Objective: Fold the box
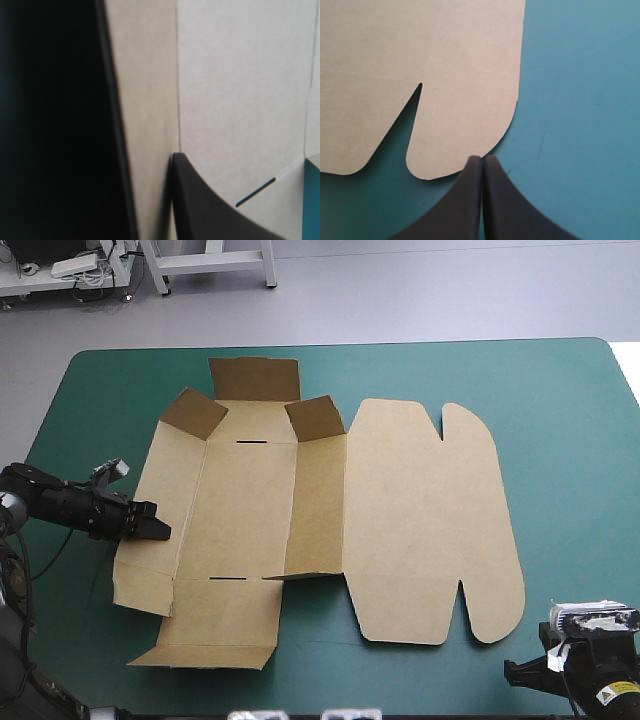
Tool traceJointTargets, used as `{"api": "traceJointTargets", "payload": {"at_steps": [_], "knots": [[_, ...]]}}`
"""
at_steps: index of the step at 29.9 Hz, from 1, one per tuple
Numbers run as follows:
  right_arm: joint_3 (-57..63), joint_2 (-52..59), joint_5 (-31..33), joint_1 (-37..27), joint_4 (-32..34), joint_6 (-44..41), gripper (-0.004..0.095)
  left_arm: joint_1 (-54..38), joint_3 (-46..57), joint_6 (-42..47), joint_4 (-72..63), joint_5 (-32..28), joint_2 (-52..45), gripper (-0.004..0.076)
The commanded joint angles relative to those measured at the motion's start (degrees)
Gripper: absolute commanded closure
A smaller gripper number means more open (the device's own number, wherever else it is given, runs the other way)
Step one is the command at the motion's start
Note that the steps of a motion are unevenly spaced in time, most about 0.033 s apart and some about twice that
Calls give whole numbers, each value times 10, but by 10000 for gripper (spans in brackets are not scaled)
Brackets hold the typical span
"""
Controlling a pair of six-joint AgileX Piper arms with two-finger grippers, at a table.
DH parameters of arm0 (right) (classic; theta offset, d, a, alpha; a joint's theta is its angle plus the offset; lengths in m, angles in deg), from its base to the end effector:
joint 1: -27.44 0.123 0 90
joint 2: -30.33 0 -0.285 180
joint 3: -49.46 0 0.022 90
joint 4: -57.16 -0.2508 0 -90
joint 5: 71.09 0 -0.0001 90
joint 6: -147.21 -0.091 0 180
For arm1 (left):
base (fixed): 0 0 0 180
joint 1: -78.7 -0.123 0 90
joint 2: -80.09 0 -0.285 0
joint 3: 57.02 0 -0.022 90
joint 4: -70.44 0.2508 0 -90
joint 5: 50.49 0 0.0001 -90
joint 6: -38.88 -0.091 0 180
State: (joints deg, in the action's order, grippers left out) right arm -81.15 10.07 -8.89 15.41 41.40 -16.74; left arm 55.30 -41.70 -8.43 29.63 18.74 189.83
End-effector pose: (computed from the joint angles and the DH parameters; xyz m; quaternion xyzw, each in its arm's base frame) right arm 0.0308 0.0158 0.2716 -0.0228 0.9041 0.0347 0.4252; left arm 0.3006 0.0695 0.1940 0.0330 0.9436 -0.3187 0.0832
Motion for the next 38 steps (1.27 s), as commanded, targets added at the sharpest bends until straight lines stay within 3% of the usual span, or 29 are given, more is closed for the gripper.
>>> {"api": "traceJointTargets", "payload": {"at_steps": [1,8,16,28,33,38], "knots": [[-14,-8,-34,0,-9,5,921,11,-8,20,26,50,-17,732],[-14,-8,-34,0,-9,5,921,58,-79,86,70,50,-18,733],[-14,-8,-34,0,-9,5,921,147,-221,104,213,50,-22,733],[-14,-8,-34,0,-9,5,921,319,-458,40,291,8,-37,733],[-14,-8,-34,0,-19,5,921,405,-505,35,381,-22,-37,733],[-14,-8,-36,0,-42,6,921,489,-508,-30,457,-34,-37,733]]}}
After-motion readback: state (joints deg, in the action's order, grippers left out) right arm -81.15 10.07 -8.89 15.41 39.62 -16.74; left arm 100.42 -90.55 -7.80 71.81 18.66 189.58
